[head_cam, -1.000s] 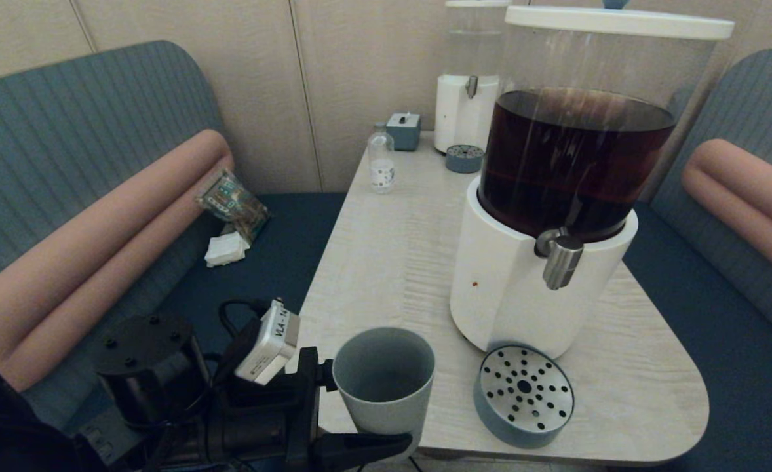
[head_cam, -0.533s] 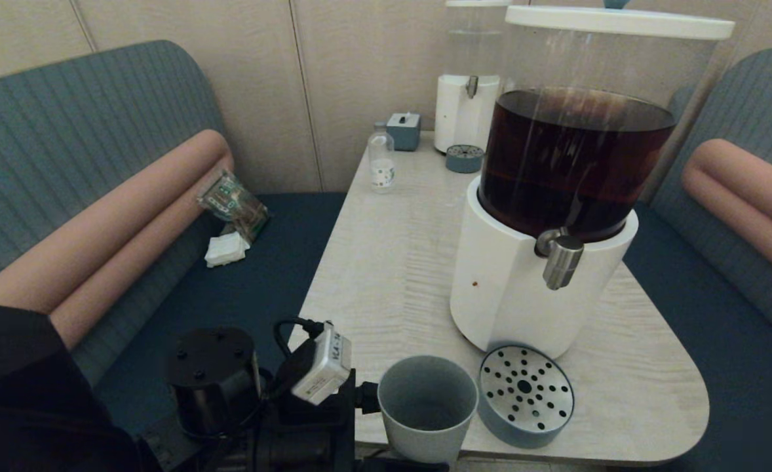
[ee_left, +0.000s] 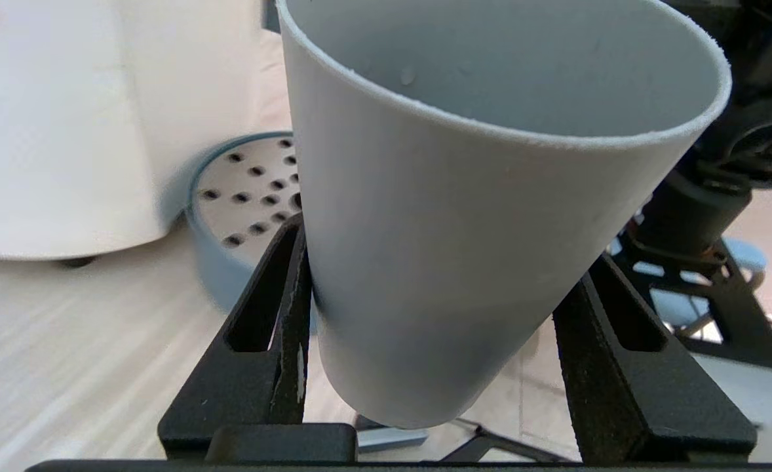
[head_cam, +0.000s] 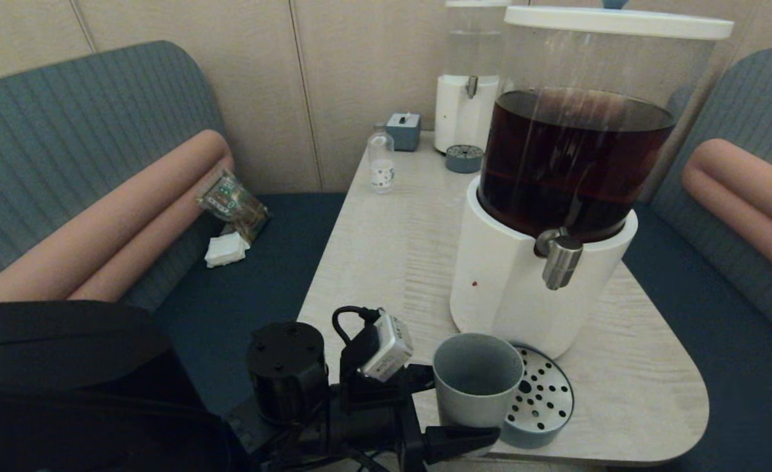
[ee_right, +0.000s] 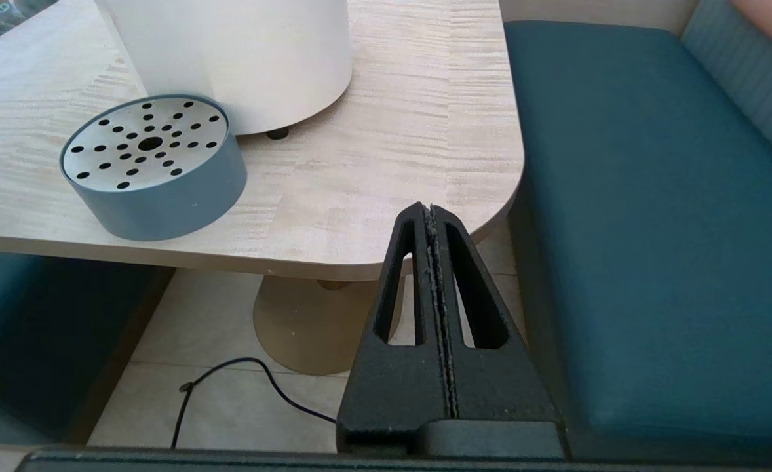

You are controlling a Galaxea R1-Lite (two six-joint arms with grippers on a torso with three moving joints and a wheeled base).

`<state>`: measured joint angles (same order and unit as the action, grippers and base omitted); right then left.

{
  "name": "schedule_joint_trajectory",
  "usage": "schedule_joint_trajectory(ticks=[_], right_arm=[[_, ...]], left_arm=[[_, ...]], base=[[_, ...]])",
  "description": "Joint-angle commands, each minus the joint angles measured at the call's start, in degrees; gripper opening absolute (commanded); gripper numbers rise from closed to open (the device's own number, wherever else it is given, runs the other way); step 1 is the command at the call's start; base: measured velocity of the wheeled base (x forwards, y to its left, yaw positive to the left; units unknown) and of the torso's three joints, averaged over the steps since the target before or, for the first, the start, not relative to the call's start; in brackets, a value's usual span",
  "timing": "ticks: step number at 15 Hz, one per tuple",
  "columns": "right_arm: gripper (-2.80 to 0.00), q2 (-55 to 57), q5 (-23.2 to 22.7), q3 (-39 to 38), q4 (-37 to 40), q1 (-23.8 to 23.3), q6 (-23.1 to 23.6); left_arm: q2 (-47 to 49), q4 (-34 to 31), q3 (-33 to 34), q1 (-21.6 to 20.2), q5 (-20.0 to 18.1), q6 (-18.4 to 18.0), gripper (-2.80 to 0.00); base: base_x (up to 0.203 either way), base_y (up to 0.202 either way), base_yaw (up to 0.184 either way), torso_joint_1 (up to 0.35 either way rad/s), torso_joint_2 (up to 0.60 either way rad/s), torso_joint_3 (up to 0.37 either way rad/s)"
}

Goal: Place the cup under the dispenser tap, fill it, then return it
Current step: Place it under the water dispenser

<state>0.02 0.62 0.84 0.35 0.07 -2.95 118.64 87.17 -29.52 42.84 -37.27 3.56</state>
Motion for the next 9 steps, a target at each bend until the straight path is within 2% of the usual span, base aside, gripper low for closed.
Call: schedule_joint_trajectory(ticks=[1,4,9], right_arm=[[-2.8,-0.06,-0.01,-0.03,-0.08,0.01,-0.04],[-2.8,-0.11,-0.01,-0.05,-0.18,0.01,-0.04],[-2.8,-0.05,-0.01,-0.05,-0.18,0.01,-0.04]], left_arm=[[2.01,0.49,-2.07,0.71,0.56,0.28,-2.8],[4.71,0.49,-6.34,0.83,2.41,0.95,-2.8],[7.47,0.49,-9.37,0.81,2.55,1.18,-2.8]], base=[[0.0,0.0,0.0,0.0,0.0,0.0],[0.0,0.0,0.0,0.0,0.0,0.0],[0.0,0.0,0.0,0.0,0.0,0.0]])
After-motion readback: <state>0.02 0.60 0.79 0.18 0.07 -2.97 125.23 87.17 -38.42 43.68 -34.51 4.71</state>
